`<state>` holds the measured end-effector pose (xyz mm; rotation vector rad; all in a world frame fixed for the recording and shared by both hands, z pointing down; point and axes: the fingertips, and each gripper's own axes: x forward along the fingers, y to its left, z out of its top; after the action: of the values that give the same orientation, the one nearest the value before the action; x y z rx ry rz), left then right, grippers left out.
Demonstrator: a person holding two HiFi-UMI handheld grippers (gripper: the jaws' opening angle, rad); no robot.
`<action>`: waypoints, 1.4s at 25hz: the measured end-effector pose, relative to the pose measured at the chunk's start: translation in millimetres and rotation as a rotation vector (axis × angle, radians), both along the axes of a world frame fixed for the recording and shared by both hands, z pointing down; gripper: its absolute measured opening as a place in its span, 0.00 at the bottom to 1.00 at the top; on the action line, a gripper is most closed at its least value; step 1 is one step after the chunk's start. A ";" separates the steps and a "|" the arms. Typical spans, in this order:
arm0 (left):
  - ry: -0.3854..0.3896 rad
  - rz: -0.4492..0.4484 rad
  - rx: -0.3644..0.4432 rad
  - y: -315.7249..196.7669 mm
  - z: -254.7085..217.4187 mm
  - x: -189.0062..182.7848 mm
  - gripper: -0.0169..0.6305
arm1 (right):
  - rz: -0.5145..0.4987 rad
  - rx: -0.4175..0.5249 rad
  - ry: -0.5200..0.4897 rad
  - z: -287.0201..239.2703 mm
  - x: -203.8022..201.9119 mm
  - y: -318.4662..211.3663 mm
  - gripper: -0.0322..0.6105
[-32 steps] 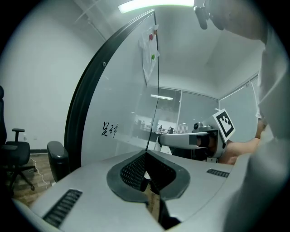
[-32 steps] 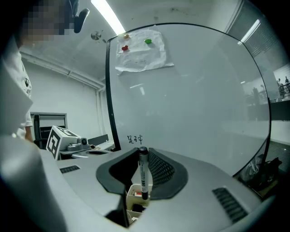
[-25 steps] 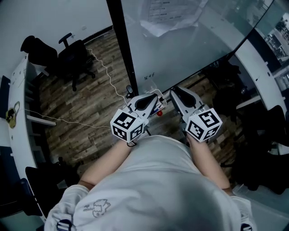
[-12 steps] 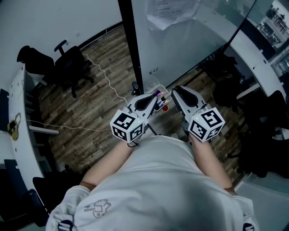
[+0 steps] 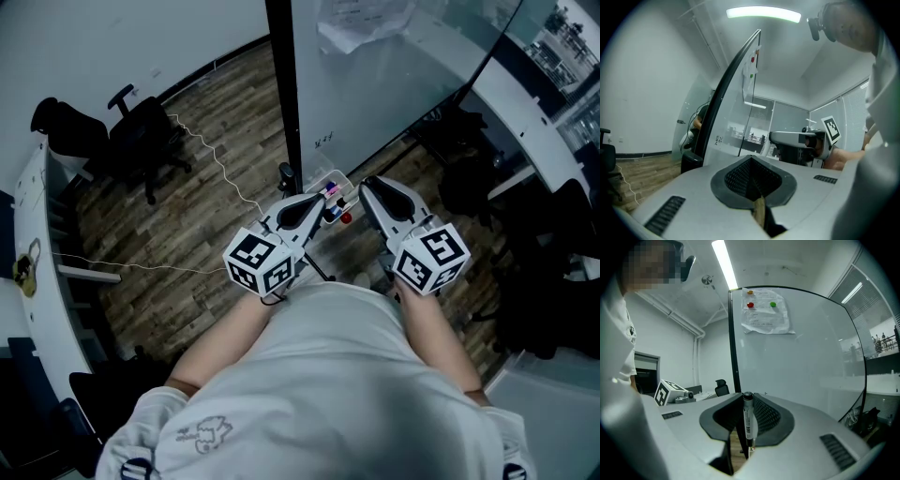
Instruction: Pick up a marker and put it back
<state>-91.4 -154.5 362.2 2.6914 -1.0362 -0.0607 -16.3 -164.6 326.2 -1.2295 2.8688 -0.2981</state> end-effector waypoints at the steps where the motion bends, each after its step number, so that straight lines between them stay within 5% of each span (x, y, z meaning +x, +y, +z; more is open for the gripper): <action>1: 0.005 0.006 0.003 1.8 -1.1 -0.1 0.03 | 0.003 0.000 -0.002 -0.4 0.1 0.4 0.17; 17: 0.012 -0.053 -0.009 8.1 11.5 -23.2 0.03 | 0.046 -0.035 -0.040 8.3 7.7 -15.6 0.17; 30: 0.006 -0.167 -0.041 -9.8 27.3 -41.7 0.03 | -0.052 -0.096 -0.014 31.2 -10.8 -52.2 0.17; 35: 0.025 -0.128 -0.093 -14.9 40.0 -26.2 0.03 | -0.093 -0.139 -0.002 45.8 -11.8 -72.0 0.17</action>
<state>-117.6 -169.4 402.2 2.5326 -1.1728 -0.0684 -28.1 -236.6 371.9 -1.1142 2.9527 -0.5086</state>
